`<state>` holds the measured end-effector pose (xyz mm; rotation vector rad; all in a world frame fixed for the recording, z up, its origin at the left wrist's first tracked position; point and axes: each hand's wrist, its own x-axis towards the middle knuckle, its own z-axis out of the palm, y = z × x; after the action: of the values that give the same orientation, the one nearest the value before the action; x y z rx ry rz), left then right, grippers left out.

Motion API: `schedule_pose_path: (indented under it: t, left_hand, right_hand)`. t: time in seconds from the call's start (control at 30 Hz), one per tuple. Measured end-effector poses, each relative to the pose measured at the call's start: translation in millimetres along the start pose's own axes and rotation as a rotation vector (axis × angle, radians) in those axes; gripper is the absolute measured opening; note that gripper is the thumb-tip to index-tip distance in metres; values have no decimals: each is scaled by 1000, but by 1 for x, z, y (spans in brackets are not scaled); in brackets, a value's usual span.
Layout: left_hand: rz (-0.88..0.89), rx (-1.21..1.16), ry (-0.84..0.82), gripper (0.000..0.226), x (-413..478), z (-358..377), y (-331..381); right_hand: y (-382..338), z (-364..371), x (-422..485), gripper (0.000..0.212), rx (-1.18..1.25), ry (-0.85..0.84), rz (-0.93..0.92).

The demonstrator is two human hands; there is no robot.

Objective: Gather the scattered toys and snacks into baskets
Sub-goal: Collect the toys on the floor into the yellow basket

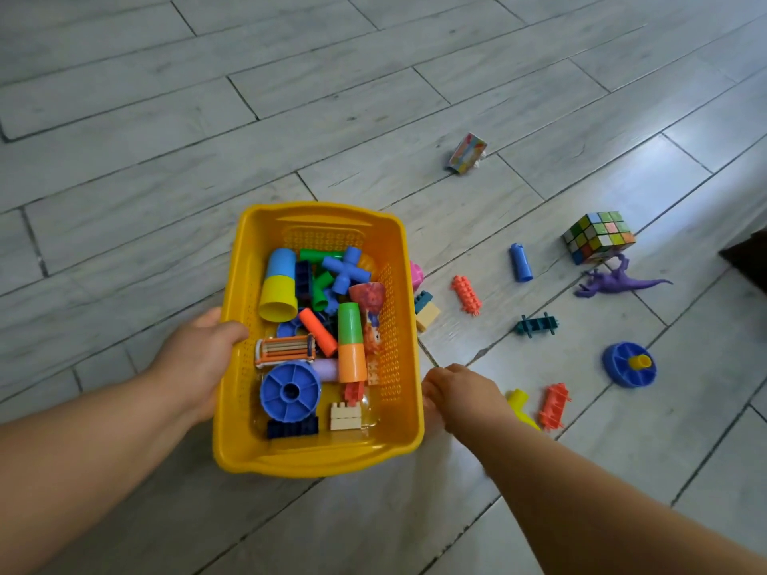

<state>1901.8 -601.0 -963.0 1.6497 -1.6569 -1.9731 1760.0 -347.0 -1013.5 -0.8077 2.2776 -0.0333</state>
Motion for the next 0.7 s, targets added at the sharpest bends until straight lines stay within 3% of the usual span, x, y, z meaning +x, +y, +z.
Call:
schedule_pose_path:
  t: [0.1, 0.27, 0.4, 0.53, 0.57, 0.63, 0.7]
  left_hand:
    - [-12, 20, -8, 21, -1, 1, -3]
    - [-20, 55, -13, 20, -5, 0, -6]
    - [-26, 53, -12, 23, -8, -3, -5]
    - [-36, 46, -2, 24, -11, -3, -7]
    - [-39, 42, 2, 24, -12, -3, -7]
    - [-46, 37, 8, 24, -14, -1, -6]
    - [-50, 28, 11, 23, -15, 1, -5]
  right_hand:
    - [0, -1, -4, 22, 88, 53, 40]
    - [-2, 4, -21, 43, 36, 105, -71]
    - [-7, 13, -20, 42, 31, 65, 34]
    - [-16, -14, -24, 37, 529, 525, 239]
    - [-22, -26, -27, 37, 629, 619, 227]
    - [-41, -45, -35, 38, 597, 666, 77]
    - [-63, -53, -44, 44, 379, 499, -138]
